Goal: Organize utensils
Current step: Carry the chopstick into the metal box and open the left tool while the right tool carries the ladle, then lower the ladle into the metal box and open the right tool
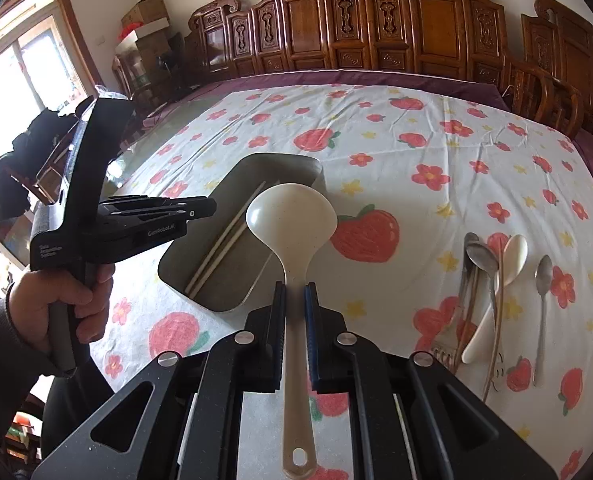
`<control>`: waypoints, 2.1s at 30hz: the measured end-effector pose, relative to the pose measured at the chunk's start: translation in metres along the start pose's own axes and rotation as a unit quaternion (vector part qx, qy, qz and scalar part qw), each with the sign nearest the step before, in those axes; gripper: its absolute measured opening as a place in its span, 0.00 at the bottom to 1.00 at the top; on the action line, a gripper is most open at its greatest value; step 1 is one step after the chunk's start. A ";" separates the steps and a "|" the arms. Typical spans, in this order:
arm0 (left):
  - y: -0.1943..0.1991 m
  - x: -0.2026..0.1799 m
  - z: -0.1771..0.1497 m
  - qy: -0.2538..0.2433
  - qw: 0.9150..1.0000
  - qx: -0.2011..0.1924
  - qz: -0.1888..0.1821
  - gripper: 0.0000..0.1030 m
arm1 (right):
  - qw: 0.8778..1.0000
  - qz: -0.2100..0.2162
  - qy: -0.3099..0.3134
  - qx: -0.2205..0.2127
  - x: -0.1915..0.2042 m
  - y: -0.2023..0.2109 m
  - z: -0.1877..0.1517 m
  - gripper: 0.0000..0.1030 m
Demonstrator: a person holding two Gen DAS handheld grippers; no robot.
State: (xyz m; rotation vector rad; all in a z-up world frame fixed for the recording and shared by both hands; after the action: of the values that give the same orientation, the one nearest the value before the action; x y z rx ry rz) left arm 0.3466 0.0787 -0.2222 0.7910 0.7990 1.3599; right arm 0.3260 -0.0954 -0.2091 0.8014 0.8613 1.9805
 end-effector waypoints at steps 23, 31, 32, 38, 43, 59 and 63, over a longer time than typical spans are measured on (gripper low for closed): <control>0.049 0.051 -0.028 -0.011 0.998 -0.058 0.017 0.17 | 0.999 0.022 -0.042 0.010 0.039 -0.073 0.056 0.11; 0.050 0.060 -0.032 -0.001 0.998 -0.060 0.015 0.17 | 0.999 0.017 -0.047 0.020 0.043 -0.093 0.065 0.11; 0.050 0.060 -0.032 0.000 0.998 -0.060 0.014 0.17 | 0.999 0.016 -0.045 0.021 0.044 -0.095 0.066 0.11; 0.048 0.061 -0.034 0.001 0.998 -0.057 0.014 0.17 | 0.999 0.011 -0.036 0.024 0.050 -0.102 0.065 0.11; 0.045 0.060 -0.034 -0.004 0.998 -0.057 0.016 0.17 | 0.998 0.013 -0.046 0.028 0.051 -0.108 0.061 0.11; 0.057 0.032 -0.038 -0.029 0.997 -0.067 -0.001 0.18 | 1.000 0.016 -0.019 -0.013 0.032 -0.043 0.038 0.12; 0.067 0.013 -0.039 -0.046 0.996 -0.079 -0.011 0.41 | 0.999 0.003 -0.025 -0.021 -0.003 -0.005 0.009 0.12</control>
State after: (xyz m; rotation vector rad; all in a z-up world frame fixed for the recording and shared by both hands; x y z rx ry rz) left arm 0.2792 0.0959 -0.1852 0.7142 0.6184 1.3400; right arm 0.3361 -0.0932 -0.2090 0.8270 0.7862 1.9683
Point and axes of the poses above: each gripper's, at about its wrist camera, not at the fingertips, and y roughly against the way its jaws point, x to its left, z to its top, the point moved 4 cm from there along -y, roughly the way its jaws point, and after that the axes turned 4 degrees about x, right-handed, at the moved point
